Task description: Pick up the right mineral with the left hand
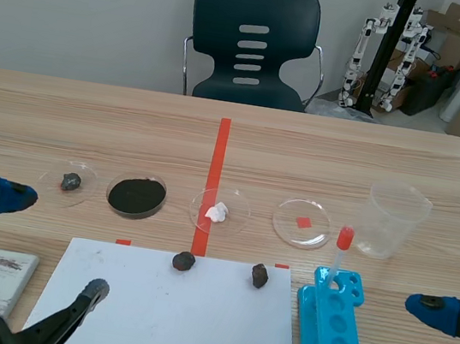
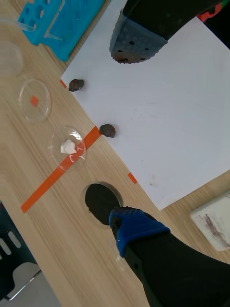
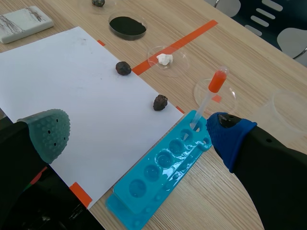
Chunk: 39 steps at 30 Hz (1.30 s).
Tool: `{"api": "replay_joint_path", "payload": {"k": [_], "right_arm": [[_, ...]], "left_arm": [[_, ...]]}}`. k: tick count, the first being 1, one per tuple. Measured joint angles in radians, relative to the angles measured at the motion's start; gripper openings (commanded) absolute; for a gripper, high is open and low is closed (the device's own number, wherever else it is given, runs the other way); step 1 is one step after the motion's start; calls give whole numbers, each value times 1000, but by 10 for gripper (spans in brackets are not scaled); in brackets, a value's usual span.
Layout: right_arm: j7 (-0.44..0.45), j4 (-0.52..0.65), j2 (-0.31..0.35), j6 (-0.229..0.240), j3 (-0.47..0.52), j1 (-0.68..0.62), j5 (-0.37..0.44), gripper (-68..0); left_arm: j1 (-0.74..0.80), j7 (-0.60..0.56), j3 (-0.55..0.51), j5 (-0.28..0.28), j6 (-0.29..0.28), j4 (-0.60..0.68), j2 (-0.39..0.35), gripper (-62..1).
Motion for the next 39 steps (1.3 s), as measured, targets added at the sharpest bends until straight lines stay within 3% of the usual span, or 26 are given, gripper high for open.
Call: {"api": "replay_joint_path", "payload": {"k": [7, 10, 16, 22, 26, 33, 39], "right_arm": [[0, 0, 0, 0, 0, 0, 0, -84], [0, 0, 0, 0, 0, 0, 0, -84], [0, 0, 0, 0, 0, 0, 0, -84], [-1, 0, 0, 1, 0, 0, -1, -84], [0, 0, 0, 0, 0, 0, 0, -84], [0, 0, 0, 0, 0, 0, 0, -84], [0, 0, 0, 0, 0, 0, 0, -84]], "left_arm": [[-194, 202, 177, -2, -14, -55, 0, 14], [-301, 246, 261, -2, -14, -151, 0, 14], [-487, 367, 443, -53, -14, -324, 14, 14], [-684, 577, 525, -54, 38, -468, 156, 14], [-770, 699, 556, -53, 113, -557, 236, 14], [-875, 779, 628, -33, 239, -696, 357, 14], [-969, 815, 640, -29, 290, -827, 417, 14]]}}
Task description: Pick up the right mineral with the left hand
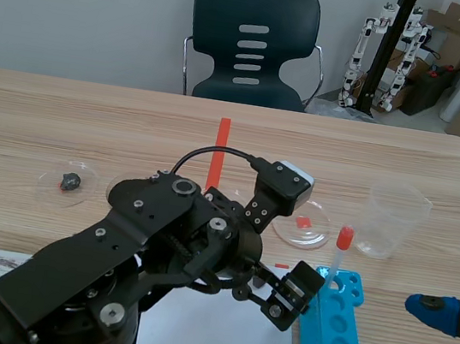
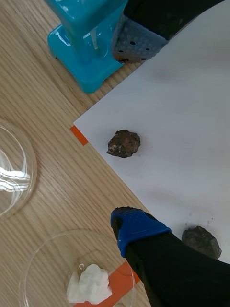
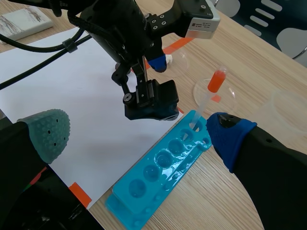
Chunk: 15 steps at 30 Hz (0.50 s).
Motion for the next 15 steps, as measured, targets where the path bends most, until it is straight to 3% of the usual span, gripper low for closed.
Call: {"api": "replay_joint_path", "payload": {"k": [7, 15], "right_arm": [[0, 0, 0, 0, 0, 0, 0, -84], [0, 0, 0, 0, 0, 0, 0, -84]], "left_arm": [[-51, -8, 0, 10, 30, -131, -5, 14], [-51, -23, 0, 14, 38, -153, -7, 14]]}}
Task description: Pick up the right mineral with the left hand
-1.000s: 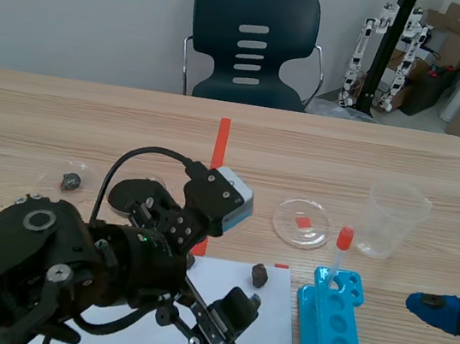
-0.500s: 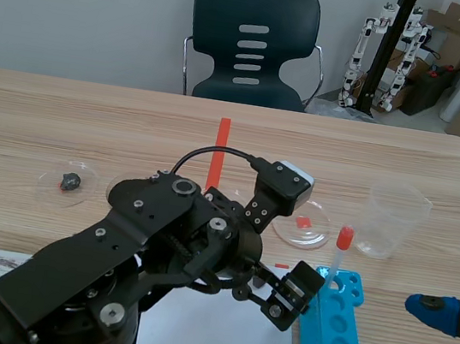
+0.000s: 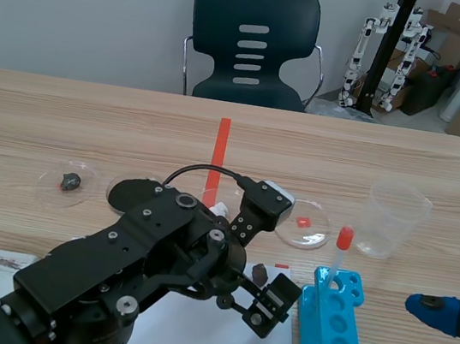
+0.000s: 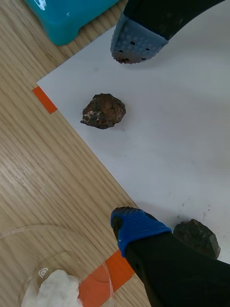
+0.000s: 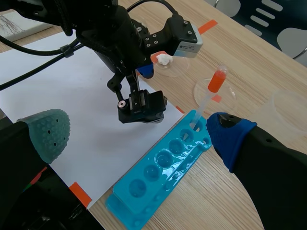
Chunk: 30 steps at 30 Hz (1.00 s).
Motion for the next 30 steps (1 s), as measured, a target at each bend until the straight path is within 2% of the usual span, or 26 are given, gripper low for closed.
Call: {"api": "replay_joint_path", "payload": {"k": [16, 22, 27, 30], "right_arm": [[0, 0, 0, 0, 0, 0, 0, -84], [0, 0, 0, 0, 0, 0, 0, -84], [0, 0, 0, 0, 0, 0, 0, -84], [0, 0, 0, 0, 0, 0, 0, -84]], "left_arm": [[-8, -27, 1, 0, 0, 0, 0, 14], [-25, -53, 43, 0, 6, 0, 0, 14], [-25, -72, 59, -1, 6, -35, 0, 14], [-30, -72, 59, -25, 6, -68, 0, 14]]}}
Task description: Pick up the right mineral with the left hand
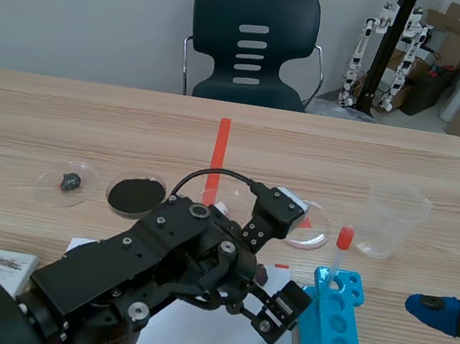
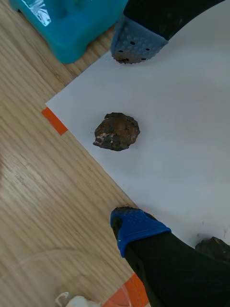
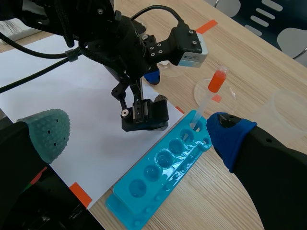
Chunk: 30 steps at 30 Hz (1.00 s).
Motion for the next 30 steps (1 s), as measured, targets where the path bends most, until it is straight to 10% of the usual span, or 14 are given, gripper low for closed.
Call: {"api": "replay_joint_path", "payload": {"k": [6, 30], "right_arm": [[0, 0, 0, 0, 0, 0, 0, -84], [0, 0, 0, 0, 0, 0, 0, -84]], "left_arm": [[-6, -7, 0, -3, 0, -8, 0, 1], [-6, -38, 0, -29, 0, -8, 0, -420]]}}
